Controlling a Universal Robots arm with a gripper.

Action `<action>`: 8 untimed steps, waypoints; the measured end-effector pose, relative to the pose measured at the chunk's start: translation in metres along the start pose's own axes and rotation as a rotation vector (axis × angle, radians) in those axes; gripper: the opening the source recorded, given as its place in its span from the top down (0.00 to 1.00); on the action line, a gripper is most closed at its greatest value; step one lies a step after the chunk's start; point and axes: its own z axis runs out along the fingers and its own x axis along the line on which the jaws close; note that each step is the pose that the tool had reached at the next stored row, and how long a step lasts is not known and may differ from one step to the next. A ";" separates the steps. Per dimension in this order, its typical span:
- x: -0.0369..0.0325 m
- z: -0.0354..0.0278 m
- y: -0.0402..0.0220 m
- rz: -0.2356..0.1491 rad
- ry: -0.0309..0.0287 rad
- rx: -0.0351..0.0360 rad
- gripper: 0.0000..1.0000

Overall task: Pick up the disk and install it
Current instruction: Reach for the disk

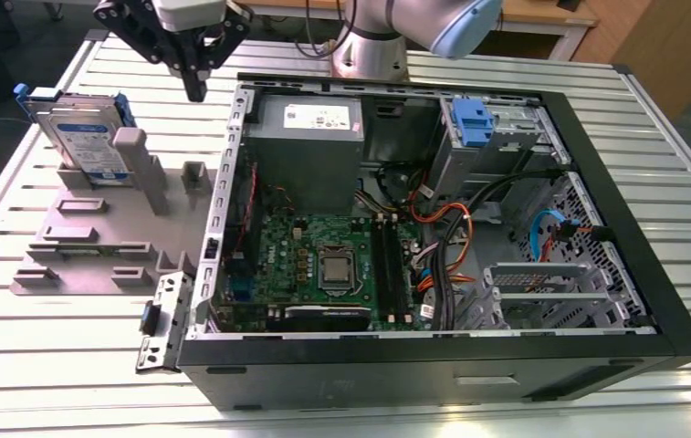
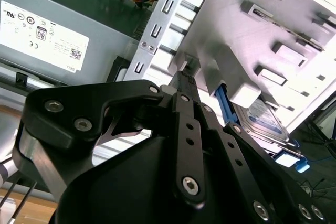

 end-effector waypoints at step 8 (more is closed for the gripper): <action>0.0114 0.0004 0.0055 0.000 0.0002 0.0001 0.89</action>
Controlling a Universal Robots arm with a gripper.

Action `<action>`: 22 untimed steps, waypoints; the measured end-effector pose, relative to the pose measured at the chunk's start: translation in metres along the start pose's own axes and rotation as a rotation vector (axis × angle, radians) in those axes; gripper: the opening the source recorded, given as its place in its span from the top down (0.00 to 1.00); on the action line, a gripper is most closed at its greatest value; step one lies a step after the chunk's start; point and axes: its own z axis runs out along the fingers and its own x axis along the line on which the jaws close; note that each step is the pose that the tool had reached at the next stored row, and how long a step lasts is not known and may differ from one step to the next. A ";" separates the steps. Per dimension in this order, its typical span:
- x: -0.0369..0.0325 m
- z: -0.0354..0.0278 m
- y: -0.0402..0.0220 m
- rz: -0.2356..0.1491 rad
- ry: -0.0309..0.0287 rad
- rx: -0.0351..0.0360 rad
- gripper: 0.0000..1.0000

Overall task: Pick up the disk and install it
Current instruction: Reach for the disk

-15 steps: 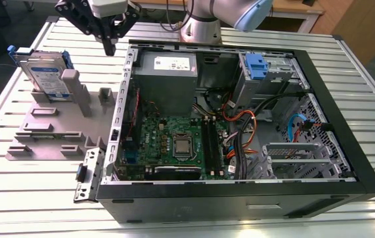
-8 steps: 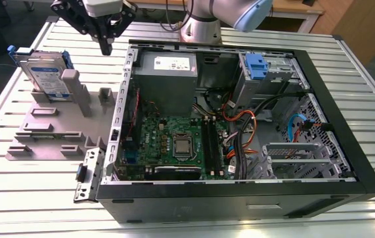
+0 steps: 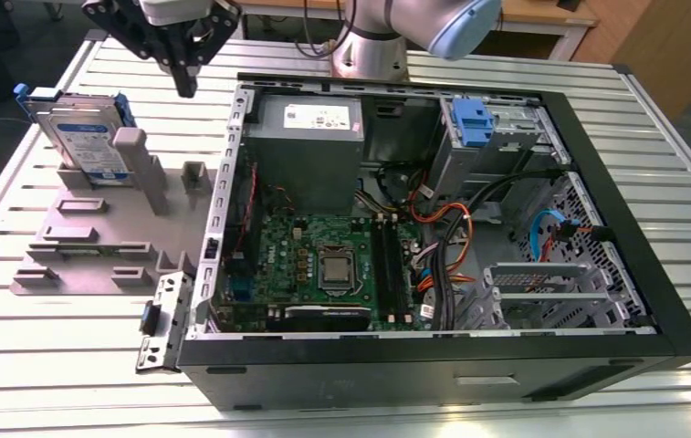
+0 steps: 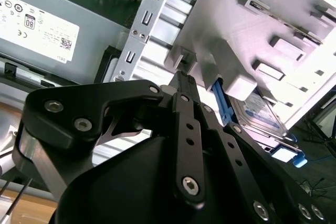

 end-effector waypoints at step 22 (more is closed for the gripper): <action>0.0148 0.0009 0.0054 0.000 0.0000 0.0000 0.89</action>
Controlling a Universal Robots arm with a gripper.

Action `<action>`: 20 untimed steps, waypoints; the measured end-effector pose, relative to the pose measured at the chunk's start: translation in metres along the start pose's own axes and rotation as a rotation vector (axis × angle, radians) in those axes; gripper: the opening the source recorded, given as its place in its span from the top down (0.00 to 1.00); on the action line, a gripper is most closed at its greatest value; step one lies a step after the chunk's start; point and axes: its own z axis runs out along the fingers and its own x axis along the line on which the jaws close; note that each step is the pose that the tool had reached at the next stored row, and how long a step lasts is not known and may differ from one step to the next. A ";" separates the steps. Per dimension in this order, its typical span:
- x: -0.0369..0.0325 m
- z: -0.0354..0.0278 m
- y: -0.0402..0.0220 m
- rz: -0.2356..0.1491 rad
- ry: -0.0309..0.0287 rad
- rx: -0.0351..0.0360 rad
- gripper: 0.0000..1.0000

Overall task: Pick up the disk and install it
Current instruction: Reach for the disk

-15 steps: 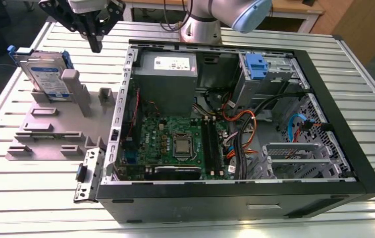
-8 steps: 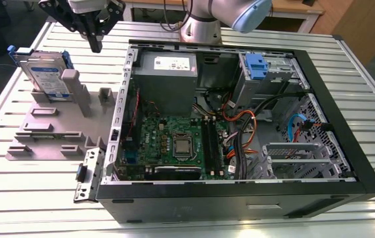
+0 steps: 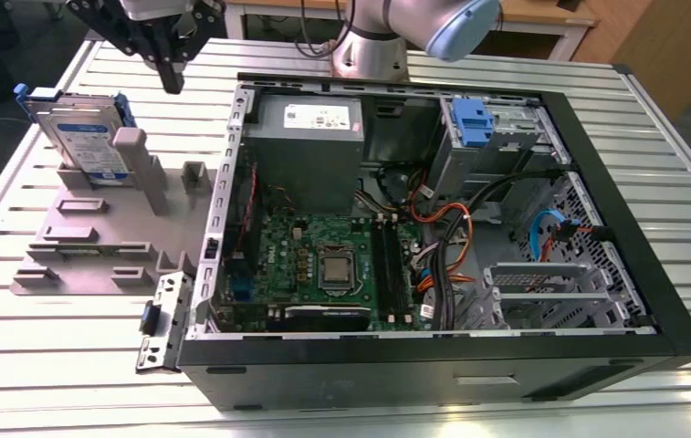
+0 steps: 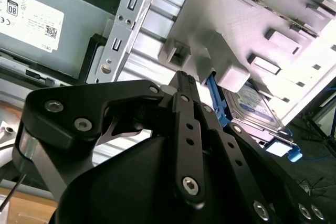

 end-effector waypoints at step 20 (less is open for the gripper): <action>0.0188 0.0008 0.0051 0.000 -0.0001 0.0000 0.89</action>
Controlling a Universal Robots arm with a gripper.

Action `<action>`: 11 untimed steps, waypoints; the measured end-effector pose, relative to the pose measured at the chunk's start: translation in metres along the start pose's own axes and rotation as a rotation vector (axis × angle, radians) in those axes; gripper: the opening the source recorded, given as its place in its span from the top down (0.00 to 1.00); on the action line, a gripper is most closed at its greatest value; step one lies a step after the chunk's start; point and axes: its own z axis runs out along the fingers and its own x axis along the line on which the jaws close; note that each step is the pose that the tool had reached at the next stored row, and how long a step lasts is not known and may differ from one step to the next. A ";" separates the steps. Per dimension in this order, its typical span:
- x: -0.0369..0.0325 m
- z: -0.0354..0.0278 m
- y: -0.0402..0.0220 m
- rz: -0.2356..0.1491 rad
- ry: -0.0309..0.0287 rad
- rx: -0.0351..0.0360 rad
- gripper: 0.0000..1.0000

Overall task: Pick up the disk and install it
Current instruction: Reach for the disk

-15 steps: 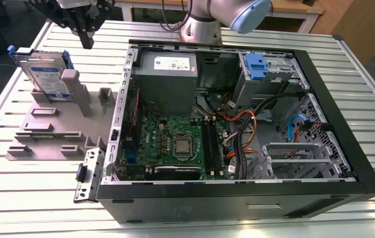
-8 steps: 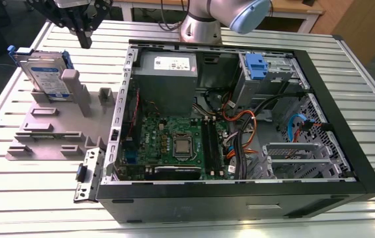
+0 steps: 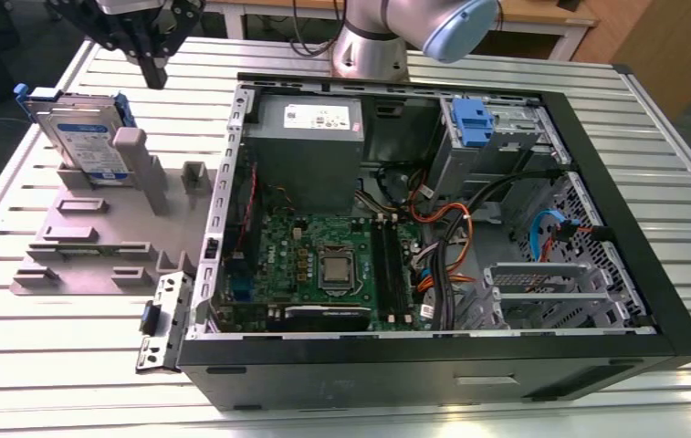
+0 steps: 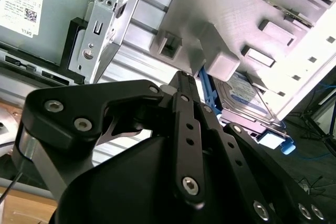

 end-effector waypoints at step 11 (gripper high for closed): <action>0.0091 0.0007 0.0125 0.000 0.0000 0.0000 0.89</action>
